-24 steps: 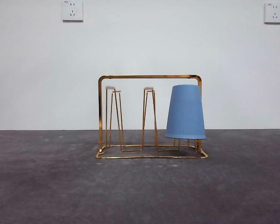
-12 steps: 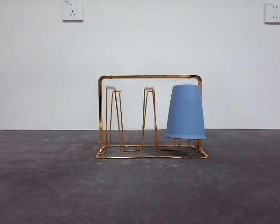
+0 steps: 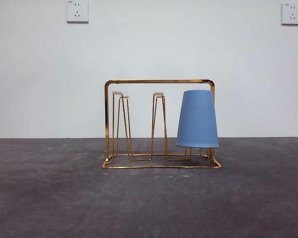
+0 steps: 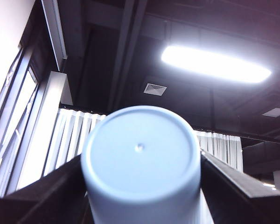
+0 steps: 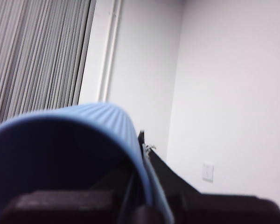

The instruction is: Pick up cup 1,put cup 1 in the cup rack,pick up cup 2,put cup 2 in the cup rack

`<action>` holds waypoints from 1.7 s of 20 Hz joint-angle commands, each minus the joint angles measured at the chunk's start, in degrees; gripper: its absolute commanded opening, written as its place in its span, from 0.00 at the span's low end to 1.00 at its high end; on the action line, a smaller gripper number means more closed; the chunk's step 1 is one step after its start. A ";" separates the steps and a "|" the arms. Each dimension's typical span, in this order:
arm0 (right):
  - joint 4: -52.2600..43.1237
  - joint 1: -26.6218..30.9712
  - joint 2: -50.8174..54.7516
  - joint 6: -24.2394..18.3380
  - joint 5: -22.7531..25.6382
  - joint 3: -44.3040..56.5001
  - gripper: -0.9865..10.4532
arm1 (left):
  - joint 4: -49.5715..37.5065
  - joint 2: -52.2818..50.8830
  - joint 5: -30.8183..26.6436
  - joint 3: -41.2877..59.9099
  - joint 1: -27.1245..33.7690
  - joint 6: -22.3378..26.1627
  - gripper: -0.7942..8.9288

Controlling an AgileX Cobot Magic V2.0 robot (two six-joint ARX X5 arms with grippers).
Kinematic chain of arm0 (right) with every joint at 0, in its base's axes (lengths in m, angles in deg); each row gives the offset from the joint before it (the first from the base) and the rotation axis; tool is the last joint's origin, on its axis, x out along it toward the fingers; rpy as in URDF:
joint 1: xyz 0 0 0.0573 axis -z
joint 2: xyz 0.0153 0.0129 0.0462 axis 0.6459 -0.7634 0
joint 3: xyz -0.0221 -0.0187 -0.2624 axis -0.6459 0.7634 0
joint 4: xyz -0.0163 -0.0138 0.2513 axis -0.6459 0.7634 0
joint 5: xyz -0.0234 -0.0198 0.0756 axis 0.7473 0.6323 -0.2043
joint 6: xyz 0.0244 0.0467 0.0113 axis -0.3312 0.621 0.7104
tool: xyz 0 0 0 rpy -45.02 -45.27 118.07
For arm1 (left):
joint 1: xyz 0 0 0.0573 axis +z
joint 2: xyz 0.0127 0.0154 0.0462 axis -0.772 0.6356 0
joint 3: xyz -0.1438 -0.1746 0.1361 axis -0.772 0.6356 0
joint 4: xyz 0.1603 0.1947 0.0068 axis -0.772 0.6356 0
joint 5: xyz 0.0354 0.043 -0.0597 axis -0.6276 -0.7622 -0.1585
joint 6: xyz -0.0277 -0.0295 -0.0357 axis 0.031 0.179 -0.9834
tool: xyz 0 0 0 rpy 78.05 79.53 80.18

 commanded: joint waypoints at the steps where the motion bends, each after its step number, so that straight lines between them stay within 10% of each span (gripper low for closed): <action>1: 2.23 0.26 -0.81 0.04 1.09 0.37 0.18 | -1.11 -0.15 1.09 0.20 -0.24 -0.59 0.07; 18: 32.22 0.26 11.04 -3.45 5.03 0.37 0.25 | 3.89 -3.61 -0.09 0.20 6.36 -0.11 0.07; 22: 47.78 0.26 14.64 -3.54 9.60 0.37 0.25 | 26.01 -6.56 -2.40 0.20 11.02 13.81 0.07; 27: 59.04 0.26 17.99 -4.61 16.87 0.37 0.25 | 55.89 -7.72 -19.91 0.20 12.28 36.15 0.07; 34: 61.59 0.26 18.25 -5.92 19.98 0.37 0.25 | 66.34 -4.63 -30.23 0.68 12.11 43.67 0.07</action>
